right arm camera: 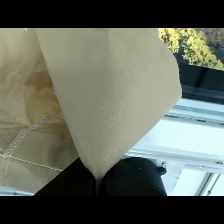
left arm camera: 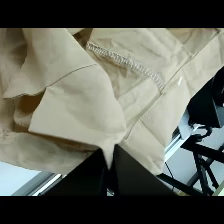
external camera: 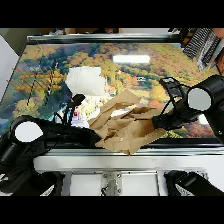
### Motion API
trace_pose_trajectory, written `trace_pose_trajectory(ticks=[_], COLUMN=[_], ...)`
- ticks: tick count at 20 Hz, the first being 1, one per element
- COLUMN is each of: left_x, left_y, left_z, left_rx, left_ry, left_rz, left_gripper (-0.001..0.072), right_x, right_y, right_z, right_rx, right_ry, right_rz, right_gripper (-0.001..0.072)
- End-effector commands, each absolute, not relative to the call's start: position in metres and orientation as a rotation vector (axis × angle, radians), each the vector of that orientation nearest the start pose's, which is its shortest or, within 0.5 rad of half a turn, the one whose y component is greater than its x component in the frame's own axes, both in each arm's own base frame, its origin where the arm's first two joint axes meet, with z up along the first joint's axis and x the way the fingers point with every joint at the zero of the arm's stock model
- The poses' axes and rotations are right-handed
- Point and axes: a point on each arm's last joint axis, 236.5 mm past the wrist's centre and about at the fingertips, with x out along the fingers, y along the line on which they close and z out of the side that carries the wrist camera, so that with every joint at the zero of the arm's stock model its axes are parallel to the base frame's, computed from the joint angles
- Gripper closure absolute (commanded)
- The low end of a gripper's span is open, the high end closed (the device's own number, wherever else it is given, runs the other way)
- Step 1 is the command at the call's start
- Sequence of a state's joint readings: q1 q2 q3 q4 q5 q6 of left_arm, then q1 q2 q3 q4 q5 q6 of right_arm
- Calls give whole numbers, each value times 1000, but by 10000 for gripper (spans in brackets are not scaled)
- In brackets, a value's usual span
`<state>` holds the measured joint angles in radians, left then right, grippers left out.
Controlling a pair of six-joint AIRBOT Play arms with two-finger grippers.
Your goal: Fold the clothes and pants, and hang the long-sleeved shirts on hangers.
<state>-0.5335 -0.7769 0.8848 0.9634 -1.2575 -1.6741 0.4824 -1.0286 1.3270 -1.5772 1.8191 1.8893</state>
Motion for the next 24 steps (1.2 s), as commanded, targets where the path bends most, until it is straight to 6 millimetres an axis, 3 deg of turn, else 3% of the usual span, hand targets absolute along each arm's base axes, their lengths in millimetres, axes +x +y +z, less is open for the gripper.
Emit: trace_pose_trajectory(ticks=[1,2,3,5,7,10,14,17,20,24], left_x=[175,179,183,202,234,293,360,402,441,471], left_y=[-252,-253,-254,-248,-229,-167,-43,31,72,100], left_z=[104,105,108,117,130,129,100,80,50,-16], left_rx=[-297,-303,-312,-334,-348,-277,-16,199,322,317], left_ry=[1260,1246,1228,1184,1137,1103,1113,1085,1059,1096], left_rz=[-799,-796,-793,-746,-663,-437,-31,180,249,251], left_gripper=[639,320,70,44,44,45,45,45,45,45], right_x=[218,217,215,213,212,210,210,210,211,212], right_y=[114,113,112,112,114,118,118,118,119,119], right_z=[112,112,112,113,112,112,112,112,112,112], right_rx=[-116,-117,-121,-123,-118,-109,-115,-114,-112,-109], right_ry=[1530,1535,1545,1552,1555,1563,1563,1562,1558,1553], right_rz=[135,134,131,131,140,161,166,166,167,168], right_gripper=[699,699,699,699,699,699,699,698,699,699])
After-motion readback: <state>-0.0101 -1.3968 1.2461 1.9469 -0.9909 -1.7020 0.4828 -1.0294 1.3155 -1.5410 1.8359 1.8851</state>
